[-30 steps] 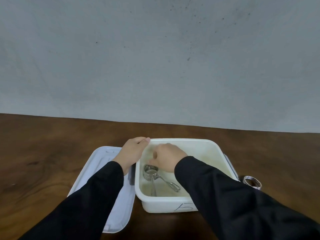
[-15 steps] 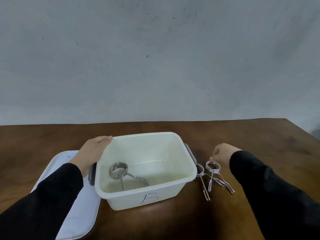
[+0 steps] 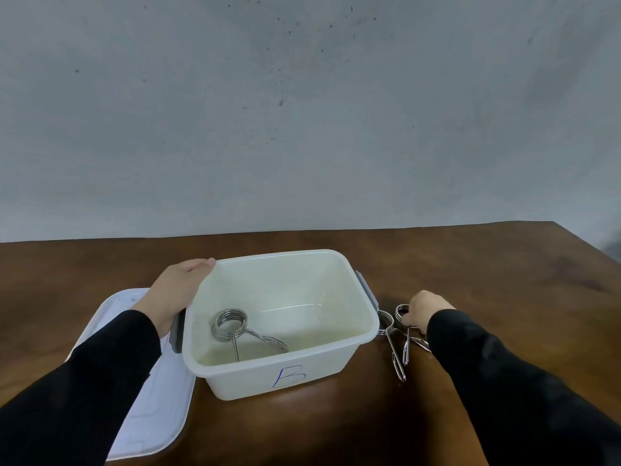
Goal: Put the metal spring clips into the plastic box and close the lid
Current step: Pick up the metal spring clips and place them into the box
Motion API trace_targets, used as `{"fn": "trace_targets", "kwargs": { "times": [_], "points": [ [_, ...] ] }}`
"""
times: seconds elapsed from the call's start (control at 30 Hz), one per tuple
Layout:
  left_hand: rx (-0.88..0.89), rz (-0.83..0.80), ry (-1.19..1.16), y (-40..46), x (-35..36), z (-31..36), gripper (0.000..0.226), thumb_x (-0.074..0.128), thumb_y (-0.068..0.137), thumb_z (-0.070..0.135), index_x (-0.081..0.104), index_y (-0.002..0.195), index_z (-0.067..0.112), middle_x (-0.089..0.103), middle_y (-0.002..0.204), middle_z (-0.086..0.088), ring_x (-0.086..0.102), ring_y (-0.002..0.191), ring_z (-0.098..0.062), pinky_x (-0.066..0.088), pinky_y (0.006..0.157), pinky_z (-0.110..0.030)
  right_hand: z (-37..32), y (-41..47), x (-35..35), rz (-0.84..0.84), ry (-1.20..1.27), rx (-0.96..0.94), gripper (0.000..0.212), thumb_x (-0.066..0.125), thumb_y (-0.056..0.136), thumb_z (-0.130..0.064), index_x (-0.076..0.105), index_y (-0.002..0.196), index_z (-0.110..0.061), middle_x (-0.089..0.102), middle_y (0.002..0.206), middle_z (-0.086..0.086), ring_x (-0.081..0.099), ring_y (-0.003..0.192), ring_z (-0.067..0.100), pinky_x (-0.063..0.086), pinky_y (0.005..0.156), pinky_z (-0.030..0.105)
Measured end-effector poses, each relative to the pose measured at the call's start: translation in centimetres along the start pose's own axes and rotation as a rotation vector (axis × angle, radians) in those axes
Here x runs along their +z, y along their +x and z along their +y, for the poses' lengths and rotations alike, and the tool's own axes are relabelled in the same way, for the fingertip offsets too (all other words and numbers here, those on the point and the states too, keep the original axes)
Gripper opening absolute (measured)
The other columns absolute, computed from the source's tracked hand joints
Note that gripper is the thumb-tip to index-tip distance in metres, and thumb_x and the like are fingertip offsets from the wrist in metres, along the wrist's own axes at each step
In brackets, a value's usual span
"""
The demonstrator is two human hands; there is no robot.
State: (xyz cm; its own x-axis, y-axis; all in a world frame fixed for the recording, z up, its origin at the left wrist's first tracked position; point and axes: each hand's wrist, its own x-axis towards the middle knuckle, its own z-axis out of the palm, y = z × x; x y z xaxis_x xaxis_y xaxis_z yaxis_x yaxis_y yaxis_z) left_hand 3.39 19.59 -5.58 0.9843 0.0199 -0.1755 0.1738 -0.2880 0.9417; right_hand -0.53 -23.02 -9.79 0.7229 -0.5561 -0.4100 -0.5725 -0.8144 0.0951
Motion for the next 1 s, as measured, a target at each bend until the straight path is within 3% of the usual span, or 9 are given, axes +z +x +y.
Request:
{"fn": "trace_targets", "kwargs": {
  "times": [0.1,0.2,0.3,0.4,0.5,0.6,0.73,0.9,1.0],
  "points": [
    [0.004,-0.014,0.004,0.0,-0.1,-0.1,0.028,0.059,0.1,0.039,0.077,0.102,0.018,0.077,0.102,-0.002,0.069,0.092,-0.02,0.049,0.076,-0.031,0.0,0.3,0.1,-0.031,0.011,0.006,0.043,0.067,0.089,-0.04,0.066,0.119,-0.009,0.052,0.071,-0.001,0.057,0.077,0.018,0.045,0.066,0.027],
    [0.006,-0.02,-0.003,-0.1,-0.2,0.0,0.026,0.059,0.1,0.038,0.077,0.099,0.019,0.078,0.1,-0.003,0.069,0.091,-0.021,0.049,0.075,-0.03,0.2,0.2,0.1,-0.024,0.016,0.0,0.034,0.067,0.087,-0.038,0.068,0.109,-0.011,0.057,0.073,-0.001,0.056,0.066,0.014,0.046,0.06,0.025],
    [0.0,-0.017,-0.011,0.0,-0.2,-0.1,0.025,0.06,0.099,0.039,0.077,0.103,0.02,0.078,0.102,-0.001,0.07,0.1,-0.024,0.051,0.078,-0.031,0.5,0.1,-0.6,-0.023,0.013,-0.04,0.03,0.066,0.087,-0.04,0.067,0.099,-0.013,0.059,0.075,-0.001,0.061,0.079,0.018,0.049,0.068,0.027],
    [-0.002,-0.024,-0.027,0.0,-0.3,-0.1,0.024,0.06,0.099,0.038,0.076,0.102,0.021,0.077,0.103,0.0,0.07,0.101,-0.024,0.051,0.08,-0.032,1.4,-0.9,-2.5,0.023,0.081,-0.109,0.031,0.068,0.084,-0.037,0.072,0.095,-0.008,0.063,0.075,0.0,0.065,0.08,0.019,0.052,0.066,0.027],
    [0.007,-0.012,-0.026,-0.3,-0.1,0.1,0.021,0.059,0.101,0.036,0.075,0.096,0.024,0.076,0.1,0.002,0.069,0.094,-0.019,0.05,0.075,-0.028,1.5,-4.1,-6.5,0.178,0.28,-0.235,0.019,0.07,0.084,-0.027,0.073,0.082,-0.009,0.069,0.075,0.006,0.063,0.07,0.019,0.051,0.06,0.027],
    [0.006,-0.008,-0.03,-0.4,0.0,0.2,0.022,0.058,0.101,0.035,0.075,0.099,0.021,0.075,0.099,0.005,0.068,0.09,-0.013,0.048,0.069,-0.023,-1.1,-8.8,-11.5,0.302,0.446,-0.419,0.018,0.072,0.081,-0.026,0.069,0.067,-0.015,0.062,0.055,0.002,0.057,0.054,0.018,0.047,0.057,0.027],
    [0.002,-0.014,-0.032,-0.4,-0.1,0.3,0.023,0.056,0.102,0.035,0.074,0.093,0.023,0.075,0.095,0.004,0.067,0.085,-0.014,0.049,0.07,-0.023,-7.4,-13.7,-13.5,0.246,0.544,-0.646,0.019,0.077,0.072,-0.033,0.069,0.065,-0.016,0.072,0.063,0.009,0.062,0.054,0.018,0.055,0.062,0.032],
    [0.011,-0.017,-0.037,0.0,-0.2,-0.1,0.029,0.056,0.102,0.034,0.077,0.103,0.015,0.077,0.099,-0.001,0.067,0.088,-0.017,0.049,0.071,-0.024,-14.6,-13.5,-7.9,0.08,0.071,-0.664,0.029,0.062,0.082,-0.032,0.07,0.077,-0.004,0.072,0.075,0.012,0.061,0.067,0.023,0.049,0.067,0.028],
    [0.007,-0.043,-0.034,0.3,-0.3,-0.3,0.03,0.055,0.103,0.035,0.077,0.103,0.014,0.076,0.096,0.0,0.065,0.087,-0.017,0.048,0.071,-0.024,-16.5,-10.4,-3.5,0.07,-0.138,-0.557,0.027,0.051,0.078,-0.038,0.062,0.069,-0.015,0.062,0.064,0.0,0.063,0.072,0.027,0.051,0.078,0.031]
  ]
}}
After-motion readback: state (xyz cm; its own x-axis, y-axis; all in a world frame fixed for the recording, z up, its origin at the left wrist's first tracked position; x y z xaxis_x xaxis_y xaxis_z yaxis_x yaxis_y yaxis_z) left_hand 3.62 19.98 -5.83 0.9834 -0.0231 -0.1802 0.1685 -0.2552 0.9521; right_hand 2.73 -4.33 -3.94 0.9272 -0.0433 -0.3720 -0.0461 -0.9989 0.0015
